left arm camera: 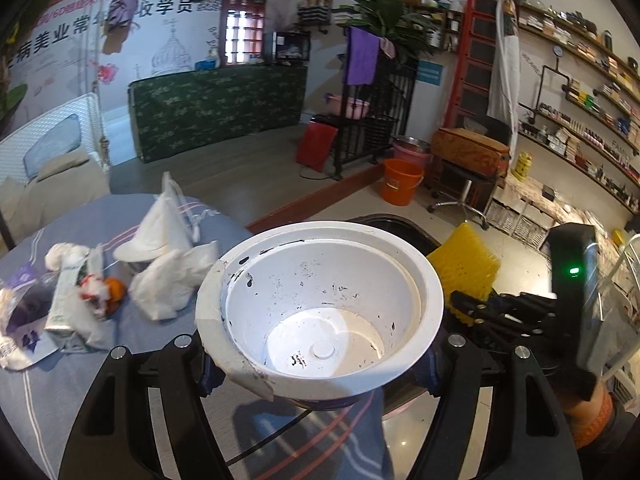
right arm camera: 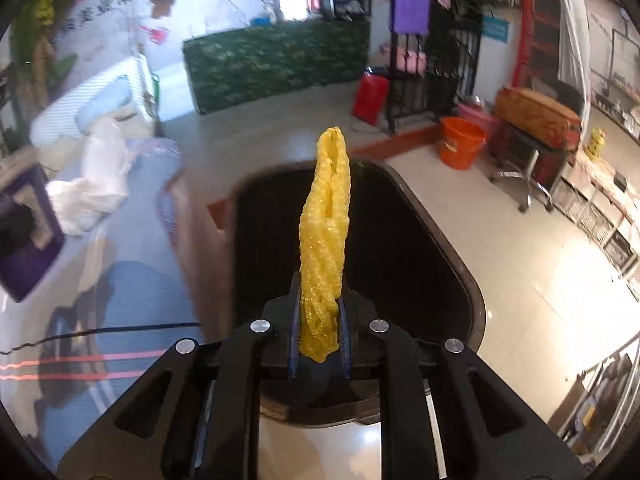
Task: Collect trash
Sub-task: 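Carry the yogurt cup and yellow net with both tools over the black wastebasket, then open both tools to drop the cup and net into the wastebasket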
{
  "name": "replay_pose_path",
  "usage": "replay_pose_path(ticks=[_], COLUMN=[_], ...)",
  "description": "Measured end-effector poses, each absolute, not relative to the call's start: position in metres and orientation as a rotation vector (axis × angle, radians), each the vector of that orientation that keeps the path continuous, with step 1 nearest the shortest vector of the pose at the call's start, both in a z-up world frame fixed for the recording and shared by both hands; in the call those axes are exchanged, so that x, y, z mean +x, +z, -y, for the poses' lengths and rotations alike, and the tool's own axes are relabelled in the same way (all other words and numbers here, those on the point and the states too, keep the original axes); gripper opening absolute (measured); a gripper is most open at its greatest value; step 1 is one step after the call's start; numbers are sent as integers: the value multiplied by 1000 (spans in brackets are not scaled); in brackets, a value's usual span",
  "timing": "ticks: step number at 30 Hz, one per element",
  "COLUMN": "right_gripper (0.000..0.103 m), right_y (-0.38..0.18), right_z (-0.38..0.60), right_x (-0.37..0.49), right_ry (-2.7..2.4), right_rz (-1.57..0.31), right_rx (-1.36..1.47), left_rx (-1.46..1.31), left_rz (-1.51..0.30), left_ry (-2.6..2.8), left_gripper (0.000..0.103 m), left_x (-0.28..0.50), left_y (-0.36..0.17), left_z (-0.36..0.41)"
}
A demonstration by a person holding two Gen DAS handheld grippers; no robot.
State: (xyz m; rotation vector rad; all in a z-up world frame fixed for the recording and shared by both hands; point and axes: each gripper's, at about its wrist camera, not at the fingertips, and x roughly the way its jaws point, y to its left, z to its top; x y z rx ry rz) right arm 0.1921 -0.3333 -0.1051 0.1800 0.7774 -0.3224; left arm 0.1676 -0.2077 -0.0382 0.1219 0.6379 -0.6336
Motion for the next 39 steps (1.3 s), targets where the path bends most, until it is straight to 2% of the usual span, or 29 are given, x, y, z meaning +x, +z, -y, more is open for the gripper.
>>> replay_pose_path(ticks=[3,4,5,7,10,13,24,30,35,37,39], right_gripper=[20,28,41,53,54,65,67,73,74,74,74], right_y=[-120,-125,-128,-132,-129,-122,-102,-89,-85,-86,-86], right_z=[346,349,349,350,347,345,351,367,380,380,380], right_x=[200,204,206,204,195,181,132,117,109,108,106], right_ry=[-347,-346,-351,-372,-377,-384,-433,-498,-542,-549,-556], right_rz=[-802,-813,-823,-817,-799,-776,-732,-680,-654,-652,-648], right_rx=[205,213,216,232,248,261,274,308,341,352,363], left_rx=[134,139,142,149,158,169,217,263,295,298,304], left_rz=[-647,-653,-659,-669,-685,-694,-763,-814,-862,-878,-870], left_ry=[-660,-666,-669,-677,-685,-695,-750,-788,-796,-797,-799], left_gripper=[71,71,71,71,71,71,71,71,71,81,87], left_x=[169,171,172,176,183,187,203,206,208,210,210], left_y=[-42,-44,-45,-48,-52,-54,-70,-83,-93,-95,-95], left_z=[221,225,228,234,243,256,296,322,333,336,338])
